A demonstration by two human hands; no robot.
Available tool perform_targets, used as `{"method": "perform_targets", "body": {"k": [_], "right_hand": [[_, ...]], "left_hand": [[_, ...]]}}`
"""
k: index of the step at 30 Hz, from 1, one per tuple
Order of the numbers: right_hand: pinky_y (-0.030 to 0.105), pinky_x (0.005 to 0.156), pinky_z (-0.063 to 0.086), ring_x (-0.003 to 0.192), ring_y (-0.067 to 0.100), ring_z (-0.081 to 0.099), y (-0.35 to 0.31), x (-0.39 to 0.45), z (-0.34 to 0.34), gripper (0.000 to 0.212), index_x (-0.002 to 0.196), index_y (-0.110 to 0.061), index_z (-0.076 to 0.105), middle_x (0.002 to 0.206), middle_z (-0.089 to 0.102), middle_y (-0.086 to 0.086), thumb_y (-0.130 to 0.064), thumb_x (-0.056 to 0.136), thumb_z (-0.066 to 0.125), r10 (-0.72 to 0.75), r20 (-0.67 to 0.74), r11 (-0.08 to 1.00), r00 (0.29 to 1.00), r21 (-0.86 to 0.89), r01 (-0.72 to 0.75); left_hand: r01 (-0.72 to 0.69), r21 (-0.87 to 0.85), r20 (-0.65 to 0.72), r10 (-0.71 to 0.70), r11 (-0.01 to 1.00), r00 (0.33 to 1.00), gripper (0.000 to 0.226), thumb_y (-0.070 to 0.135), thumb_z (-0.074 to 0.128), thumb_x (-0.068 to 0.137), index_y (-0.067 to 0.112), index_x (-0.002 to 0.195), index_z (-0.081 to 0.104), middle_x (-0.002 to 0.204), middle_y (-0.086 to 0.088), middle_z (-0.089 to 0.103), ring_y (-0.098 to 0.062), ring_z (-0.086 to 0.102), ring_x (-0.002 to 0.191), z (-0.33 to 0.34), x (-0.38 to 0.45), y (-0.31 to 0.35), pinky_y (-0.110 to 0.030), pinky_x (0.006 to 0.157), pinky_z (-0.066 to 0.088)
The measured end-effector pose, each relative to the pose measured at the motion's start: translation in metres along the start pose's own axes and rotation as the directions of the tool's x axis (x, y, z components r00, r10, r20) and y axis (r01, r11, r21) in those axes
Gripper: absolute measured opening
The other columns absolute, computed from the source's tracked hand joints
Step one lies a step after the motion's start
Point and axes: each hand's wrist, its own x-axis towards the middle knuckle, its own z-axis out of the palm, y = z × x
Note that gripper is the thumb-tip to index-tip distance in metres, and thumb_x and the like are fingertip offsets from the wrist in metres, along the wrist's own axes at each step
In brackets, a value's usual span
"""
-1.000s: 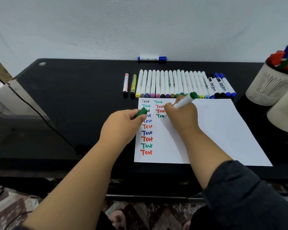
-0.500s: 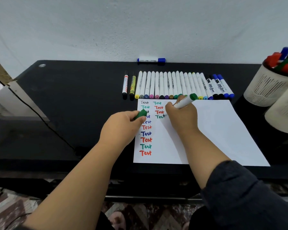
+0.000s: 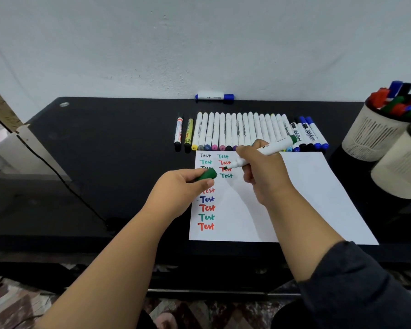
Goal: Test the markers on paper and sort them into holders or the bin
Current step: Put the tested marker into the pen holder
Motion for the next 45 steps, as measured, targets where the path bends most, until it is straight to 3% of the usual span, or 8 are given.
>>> {"method": "perform_targets", "body": {"k": [9, 15, 22, 26, 30, 35, 41, 45], "right_hand": [[0.020, 0.041, 0.028, 0.042, 0.010, 0.033, 0.002, -0.017, 0.008, 0.037, 0.062, -0.017, 0.036, 0.048, 0.040, -0.003, -0.010, 0.085, 0.064, 0.039, 0.085, 0.992, 0.996, -0.119, -0.029], [0.020, 0.043, 0.030, 0.041, 0.009, 0.041, -0.008, -0.024, 0.006, 0.028, 0.075, -0.011, 0.060, 0.047, 0.051, 0.003, -0.031, 0.094, 0.053, 0.103, 0.105, 0.991, 0.989, -0.092, -0.094], [0.025, 0.048, 0.033, 0.048, 0.016, 0.041, -0.009, -0.024, 0.010, 0.029, 0.061, -0.015, 0.044, 0.055, 0.052, 0.009, -0.017, 0.089, 0.053, 0.051, -0.002, 0.985, 0.999, -0.165, -0.050], [0.020, 0.043, 0.033, 0.056, 0.017, 0.046, -0.007, -0.022, 0.015, 0.027, 0.064, -0.016, 0.040, 0.066, 0.051, 0.012, -0.013, 0.089, 0.050, 0.077, -0.022, 0.991, 0.997, -0.108, -0.079], [0.018, 0.038, 0.030, 0.040, 0.009, 0.037, -0.005, -0.020, 0.020, 0.028, 0.064, -0.016, 0.039, 0.055, 0.044, 0.004, -0.011, 0.090, 0.048, 0.091, -0.044, 0.993, 0.995, -0.068, -0.093], [0.018, 0.039, 0.027, 0.038, 0.009, 0.031, -0.005, -0.016, 0.025, 0.025, 0.065, -0.016, 0.038, 0.055, 0.039, 0.005, -0.009, 0.089, 0.045, 0.101, -0.068, 0.994, 0.993, -0.042, -0.104], [0.020, 0.041, 0.026, 0.040, 0.010, 0.030, -0.005, -0.013, 0.025, 0.026, 0.063, -0.014, 0.043, 0.047, 0.038, 0.001, -0.012, 0.089, 0.045, 0.130, -0.028, 0.991, 0.991, -0.023, -0.131], [0.022, 0.043, 0.029, 0.041, 0.010, 0.034, -0.005, -0.018, 0.024, 0.032, 0.069, -0.014, 0.053, 0.045, 0.044, -0.001, -0.033, 0.094, 0.051, 0.138, -0.034, 0.988, 0.990, -0.070, -0.140]], "left_hand": [[-0.068, -0.067, 0.073, 0.073, 0.995, 0.995, 0.028, 0.029, 0.070, 0.082, 0.036, 0.110, 0.067, 0.083, 0.025, 0.065, 0.015, 0.059, 0.068, 0.004, -0.006, 0.000, 0.000, 0.049, 0.039], [-0.069, -0.098, 0.042, 0.074, 0.993, 0.996, 0.028, 0.026, 0.071, 0.081, 0.034, 0.108, 0.067, 0.089, 0.021, 0.067, 0.002, 0.061, 0.085, 0.000, -0.010, 0.003, -0.011, 0.064, 0.041], [-0.056, -0.116, 0.061, 0.063, 0.992, 0.996, 0.026, 0.027, 0.072, 0.080, 0.031, 0.106, 0.069, 0.085, 0.022, 0.065, 0.003, 0.058, 0.081, 0.001, -0.010, 0.008, -0.009, 0.061, 0.037], [-0.040, -0.175, 0.033, 0.046, 0.984, 0.998, 0.025, 0.021, 0.072, 0.080, 0.025, 0.104, 0.070, 0.088, 0.016, 0.067, -0.003, 0.060, 0.087, 0.002, -0.009, 0.008, -0.017, 0.072, 0.045], [-0.060, -0.102, -0.028, 0.057, 0.993, 0.998, 0.024, 0.023, 0.069, 0.084, 0.031, 0.107, 0.067, 0.079, 0.022, 0.060, -0.002, 0.059, 0.078, 0.006, -0.008, 0.010, -0.018, 0.065, 0.047], [-0.124, 0.022, -0.099, 0.125, 0.992, 0.987, 0.030, 0.026, 0.063, 0.089, 0.029, 0.119, 0.064, 0.078, 0.015, 0.061, -0.015, 0.063, 0.083, 0.011, -0.008, 0.012, -0.037, 0.076, 0.054], [-0.127, 0.045, -0.088, 0.131, 0.991, 0.988, 0.018, 0.027, 0.063, 0.089, 0.040, 0.100, 0.064, 0.078, 0.010, 0.061, -0.012, 0.057, 0.076, 0.008, -0.006, 0.014, -0.025, 0.066, 0.046], [-0.113, 0.052, -0.081, 0.117, 0.992, 0.990, 0.018, 0.028, 0.061, 0.090, 0.040, 0.103, 0.062, 0.080, 0.007, 0.060, -0.011, 0.054, 0.074, 0.009, -0.008, 0.017, -0.020, 0.060, 0.041]]}}
